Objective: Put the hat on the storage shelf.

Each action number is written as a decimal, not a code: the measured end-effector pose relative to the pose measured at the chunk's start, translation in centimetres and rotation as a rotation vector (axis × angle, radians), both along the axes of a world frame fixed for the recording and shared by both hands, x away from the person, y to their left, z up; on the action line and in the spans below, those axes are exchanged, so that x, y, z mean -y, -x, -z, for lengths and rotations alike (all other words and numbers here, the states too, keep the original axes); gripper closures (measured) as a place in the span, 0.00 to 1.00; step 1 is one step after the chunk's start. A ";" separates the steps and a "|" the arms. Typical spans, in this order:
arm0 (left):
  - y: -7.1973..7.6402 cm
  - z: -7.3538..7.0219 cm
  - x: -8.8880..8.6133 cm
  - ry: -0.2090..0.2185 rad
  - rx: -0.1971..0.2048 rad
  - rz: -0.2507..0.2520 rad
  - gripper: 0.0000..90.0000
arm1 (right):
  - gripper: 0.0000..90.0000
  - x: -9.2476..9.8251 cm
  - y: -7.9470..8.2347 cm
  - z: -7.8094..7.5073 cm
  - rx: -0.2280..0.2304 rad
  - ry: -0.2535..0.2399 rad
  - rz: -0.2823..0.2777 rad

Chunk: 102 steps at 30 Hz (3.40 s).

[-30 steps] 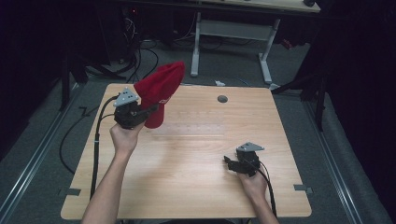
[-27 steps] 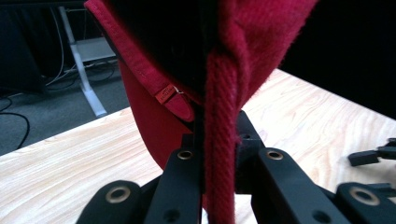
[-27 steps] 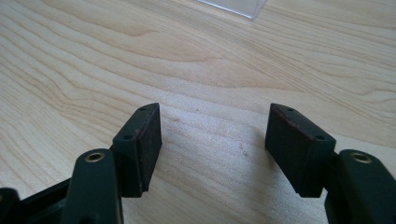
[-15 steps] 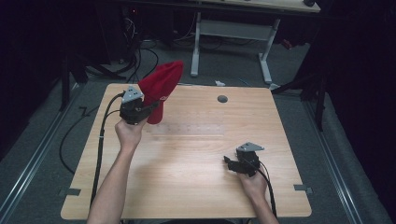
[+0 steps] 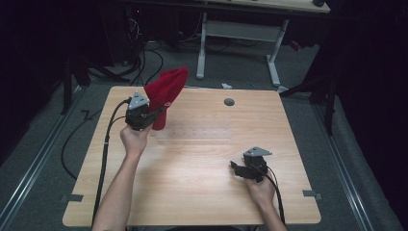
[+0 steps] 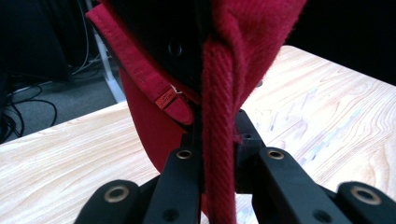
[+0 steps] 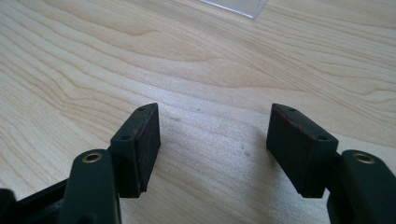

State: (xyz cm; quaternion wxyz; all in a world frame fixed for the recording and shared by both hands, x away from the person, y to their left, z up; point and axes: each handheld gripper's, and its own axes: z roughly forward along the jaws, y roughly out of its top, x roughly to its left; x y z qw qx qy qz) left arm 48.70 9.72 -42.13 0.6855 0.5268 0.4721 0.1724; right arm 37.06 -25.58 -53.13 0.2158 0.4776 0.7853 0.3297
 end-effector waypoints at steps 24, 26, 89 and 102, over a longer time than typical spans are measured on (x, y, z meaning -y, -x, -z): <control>1.0 1.9 -1.2 0.028 -0.037 -0.010 0.92 | 0.39 -0.1 0.0 0.0 -0.003 -0.003 0.004; 1.1 2.1 -1.5 0.037 -0.048 -0.017 0.92 | 0.39 -0.1 0.0 0.0 -0.003 -0.003 0.003; 6.6 2.5 -5.5 0.035 -0.144 -0.105 0.47 | 0.38 -0.1 0.1 0.0 -0.006 -0.005 0.006; 8.5 2.6 -5.8 0.064 -0.139 -0.096 0.46 | 0.38 -0.1 0.1 0.0 -0.004 -0.003 0.004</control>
